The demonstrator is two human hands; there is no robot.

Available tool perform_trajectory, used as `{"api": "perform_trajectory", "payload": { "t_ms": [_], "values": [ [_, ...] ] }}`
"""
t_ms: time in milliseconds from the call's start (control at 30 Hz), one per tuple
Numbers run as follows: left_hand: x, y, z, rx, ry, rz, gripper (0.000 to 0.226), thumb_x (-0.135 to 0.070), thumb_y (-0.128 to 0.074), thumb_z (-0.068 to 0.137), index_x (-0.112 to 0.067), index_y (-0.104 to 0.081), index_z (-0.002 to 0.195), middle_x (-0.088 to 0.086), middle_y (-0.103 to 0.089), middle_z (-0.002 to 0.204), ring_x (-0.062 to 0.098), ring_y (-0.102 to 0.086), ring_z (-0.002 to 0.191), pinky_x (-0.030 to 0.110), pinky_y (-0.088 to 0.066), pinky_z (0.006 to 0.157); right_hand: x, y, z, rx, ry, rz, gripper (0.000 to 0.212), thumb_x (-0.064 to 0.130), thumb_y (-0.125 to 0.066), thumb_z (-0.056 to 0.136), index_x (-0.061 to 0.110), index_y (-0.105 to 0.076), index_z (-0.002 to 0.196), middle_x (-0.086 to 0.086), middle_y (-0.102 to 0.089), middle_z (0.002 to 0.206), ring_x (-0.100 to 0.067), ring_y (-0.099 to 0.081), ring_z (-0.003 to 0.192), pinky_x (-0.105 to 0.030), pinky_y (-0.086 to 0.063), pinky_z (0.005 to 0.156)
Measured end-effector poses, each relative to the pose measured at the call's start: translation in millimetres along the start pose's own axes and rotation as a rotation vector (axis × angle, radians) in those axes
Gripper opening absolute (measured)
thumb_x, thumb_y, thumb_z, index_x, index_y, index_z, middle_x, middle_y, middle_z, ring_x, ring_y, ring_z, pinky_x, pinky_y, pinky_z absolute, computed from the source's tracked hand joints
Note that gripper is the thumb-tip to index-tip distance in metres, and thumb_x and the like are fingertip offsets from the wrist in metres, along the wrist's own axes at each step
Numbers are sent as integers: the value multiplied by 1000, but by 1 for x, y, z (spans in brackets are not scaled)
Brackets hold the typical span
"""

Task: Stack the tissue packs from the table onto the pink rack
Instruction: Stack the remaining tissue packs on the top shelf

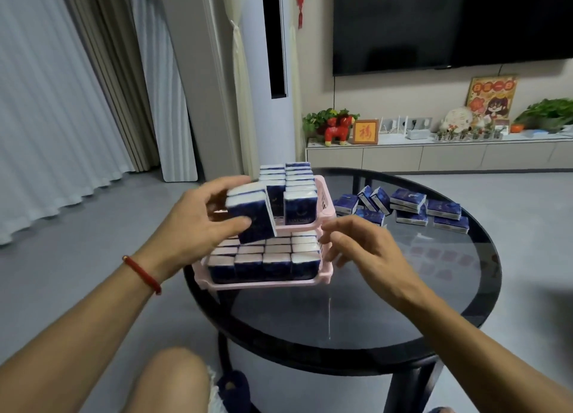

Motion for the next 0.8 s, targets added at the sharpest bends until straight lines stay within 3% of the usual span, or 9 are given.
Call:
{"api": "perform_trajectory", "payload": {
  "t_ms": [133, 200, 300, 400, 467, 600, 667, 800],
  "values": [
    [7, 3, 38, -3, -13, 139, 61, 0, -75, 86, -23, -59, 140, -10, -68, 122, 4, -64, 112, 22, -55, 93, -3, 5, 6, -163, 39, -167, 12, 25, -63, 98, 31, -71, 104, 14, -74, 97, -15, -72, 86, -38, -62, 78],
    [16, -5, 50, 20, -8, 145, 60, 4, -73, 86, -21, -58, 139, -8, -67, 121, 1, -64, 108, 16, -54, 89, -4, 7, 12, -236, 68, -270, 10, 30, -65, 96, 29, -69, 106, 17, -71, 98, -9, -68, 88, -37, -59, 78],
    [30, -16, 60, 23, -2, 167, 59, 4, -71, 87, -25, -59, 137, -5, -65, 125, -6, -61, 106, 11, -54, 85, -4, 5, 23, -286, 109, -418, 28, 38, -67, 94, 31, -62, 121, 19, -62, 114, 0, -58, 107, -31, -53, 93],
    [40, -27, 66, 35, 21, 197, 62, -4, -73, 89, -31, -57, 141, 0, -58, 137, 7, -58, 122, 27, -56, 98, -4, -3, 35, -263, 84, -456, 48, 40, -71, 93, 29, -55, 137, 13, -58, 131, -9, -49, 126, -31, -43, 103],
    [42, -35, 66, 33, 18, 200, 63, -10, -74, 90, -32, -52, 145, -3, -57, 138, 12, -59, 124, 33, -56, 101, -4, -9, 43, -268, 65, -492, 58, 43, -72, 91, 27, -52, 143, 8, -61, 133, -12, -44, 130, -38, -40, 108],
    [43, -44, 62, 33, 28, 225, 70, -13, -76, 89, -36, -44, 147, -30, -58, 114, 3, -62, 108, 27, -52, 100, -4, -21, 56, -302, 40, -596, 61, 47, -72, 89, 29, -51, 143, 8, -69, 119, -18, -45, 123, -35, -33, 96],
    [43, -44, 65, 48, 23, 299, 63, -20, -75, 88, -37, -51, 145, -21, -66, 117, 8, -65, 108, 36, -54, 102, -5, -24, 59, -320, 27, -665, 53, 47, -70, 90, 28, -56, 138, 6, -71, 110, -20, -46, 120, -33, -28, 90],
    [40, -48, 68, 84, 52, 340, 56, -18, -70, 90, -34, -55, 142, -9, -68, 127, 14, -65, 109, 36, -52, 102, -4, -27, 60, -338, 10, -665, 43, 44, -68, 92, 29, -60, 132, 6, -69, 100, -21, -45, 117, -35, -30, 90]
  ]
}}
Point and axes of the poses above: each hand's wrist, its own z-axis towards the middle knuckle, its own y-axis out of the back of the hand, x = y × z, the point moved 5 cm from there along z, towards the middle knuckle
